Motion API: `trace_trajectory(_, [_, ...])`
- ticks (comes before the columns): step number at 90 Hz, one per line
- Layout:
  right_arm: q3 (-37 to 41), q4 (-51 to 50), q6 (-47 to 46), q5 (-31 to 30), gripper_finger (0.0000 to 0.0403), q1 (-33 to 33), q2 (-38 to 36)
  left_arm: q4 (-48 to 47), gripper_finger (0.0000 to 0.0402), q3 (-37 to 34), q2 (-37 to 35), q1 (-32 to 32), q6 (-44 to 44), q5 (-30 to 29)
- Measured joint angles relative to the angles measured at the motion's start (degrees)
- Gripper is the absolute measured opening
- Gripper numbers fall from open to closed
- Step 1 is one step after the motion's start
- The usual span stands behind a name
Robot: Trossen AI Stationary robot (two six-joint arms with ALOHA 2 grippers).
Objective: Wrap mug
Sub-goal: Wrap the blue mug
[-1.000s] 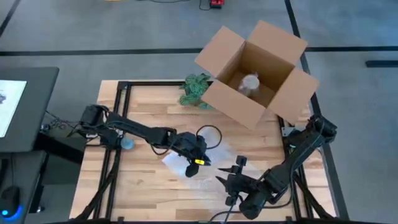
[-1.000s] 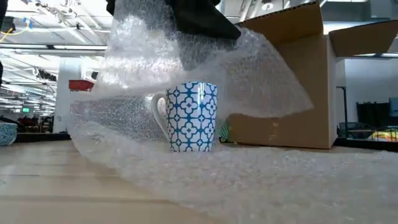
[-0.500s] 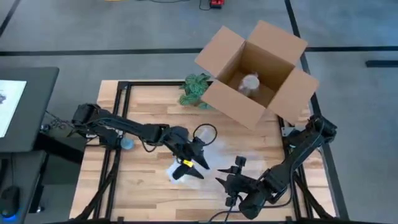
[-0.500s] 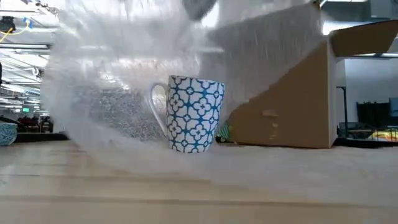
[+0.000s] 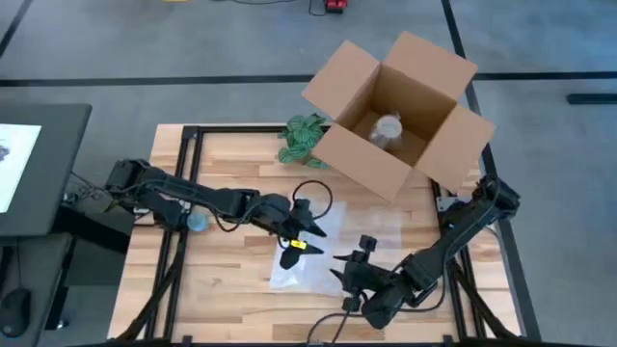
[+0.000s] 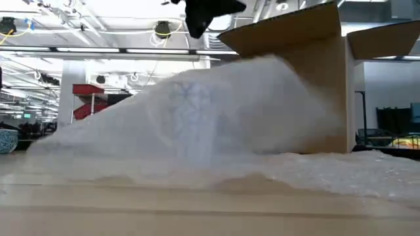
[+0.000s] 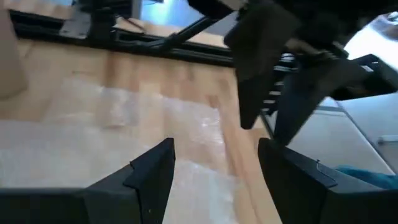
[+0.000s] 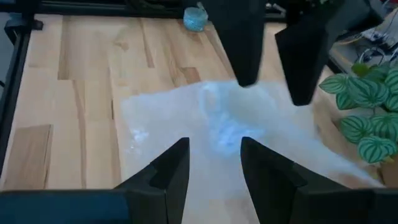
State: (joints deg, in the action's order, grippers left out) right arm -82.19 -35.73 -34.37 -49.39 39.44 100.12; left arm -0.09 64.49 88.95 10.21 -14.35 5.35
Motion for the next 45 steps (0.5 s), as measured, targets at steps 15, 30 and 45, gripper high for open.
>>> trace_trajectory(15, [0.0,0.1,-0.1,0.8,0.0132,-0.6,0.0,-3.3,0.0212,0.0,-1.7,-0.9,-1.3,-0.3])
trace_trajectory(30, [0.0,1.8,0.6,4.9,0.0132,-3.7,0.4,-13.1,0.0212,0.0,-6.3,-0.9,-2.7,-0.4])
trace_trajectory(45, [0.0,8.9,8.3,14.4,0.0119,-11.2,0.5,-34.7,0.0212,0.0,-14.0,1.2,-8.3,-11.8])
